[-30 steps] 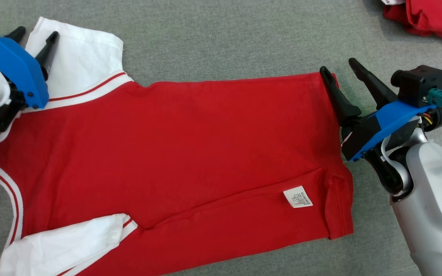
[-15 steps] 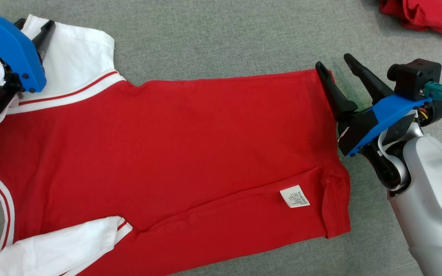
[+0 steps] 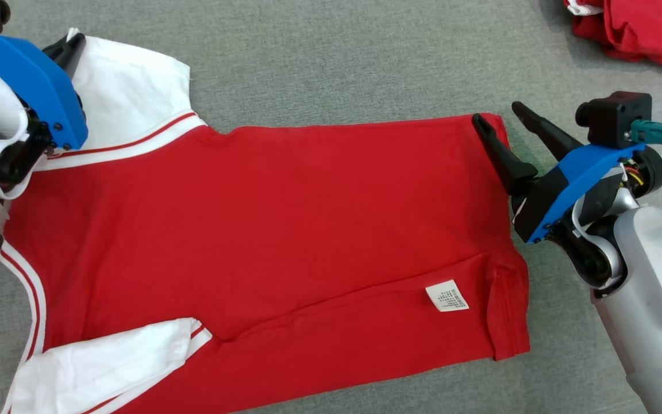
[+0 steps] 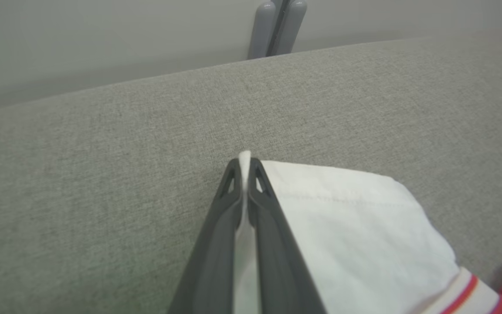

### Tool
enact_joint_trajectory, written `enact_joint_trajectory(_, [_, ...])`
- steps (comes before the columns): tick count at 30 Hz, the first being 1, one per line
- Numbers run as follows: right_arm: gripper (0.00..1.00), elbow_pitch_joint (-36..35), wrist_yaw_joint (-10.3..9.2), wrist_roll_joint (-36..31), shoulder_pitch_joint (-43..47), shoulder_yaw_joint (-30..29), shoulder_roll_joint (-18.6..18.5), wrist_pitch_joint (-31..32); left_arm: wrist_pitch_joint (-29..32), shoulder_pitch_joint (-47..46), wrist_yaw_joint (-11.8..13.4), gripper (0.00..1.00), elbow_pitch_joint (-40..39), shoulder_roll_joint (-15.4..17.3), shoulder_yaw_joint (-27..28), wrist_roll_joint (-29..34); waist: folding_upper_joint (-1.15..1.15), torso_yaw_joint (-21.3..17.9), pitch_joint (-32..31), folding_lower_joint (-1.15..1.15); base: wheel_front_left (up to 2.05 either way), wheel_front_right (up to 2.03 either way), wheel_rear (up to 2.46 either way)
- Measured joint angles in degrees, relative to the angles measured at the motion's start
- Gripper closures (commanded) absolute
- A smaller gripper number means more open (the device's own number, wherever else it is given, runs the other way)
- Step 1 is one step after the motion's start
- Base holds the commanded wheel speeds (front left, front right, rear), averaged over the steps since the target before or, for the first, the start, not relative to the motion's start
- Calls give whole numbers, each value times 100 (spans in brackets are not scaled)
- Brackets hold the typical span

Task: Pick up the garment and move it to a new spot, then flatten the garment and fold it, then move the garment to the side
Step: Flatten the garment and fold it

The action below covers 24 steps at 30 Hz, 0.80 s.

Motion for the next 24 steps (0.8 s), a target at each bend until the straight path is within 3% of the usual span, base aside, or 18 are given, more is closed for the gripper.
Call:
enact_joint_trajectory(8, [0,89,0,53,114,62,-76,563,-179,-8,0,100,-22,-46,-248,-119,0,127,-25,0,0,0,0])
enact_joint_trajectory(16, [0,209,0,-36,-10,51,9,732,-341,-125,0,100,4,-99,-438,-248,0,186,39,0,0,0,0])
enact_joint_trajectory(17, [7,256,0,-73,-69,63,24,745,-361,-151,0,100,9,-114,-459,-253,0,199,48,0,0,0,0])
enact_joint_trajectory(18, [50,315,0,-103,-125,91,26,786,-403,-168,0,100,16,-131,-476,-271,0,217,53,0,0,0,0])
enact_joint_trajectory(19, [84,370,-1,-140,-172,118,21,829,-419,-174,0,100,22,-152,-498,-299,0,239,55,0,0,0,0])
enact_joint_trajectory(20, [100,415,-1,-171,-222,144,21,856,-464,-174,0,100,35,-165,-517,-309,0,261,55,0,0,0,0])
enact_joint_trajectory(24, [100,543,0,-212,-314,197,56,859,-638,-176,0,100,71,-182,-579,-400,0,321,15,0,0,0,0])
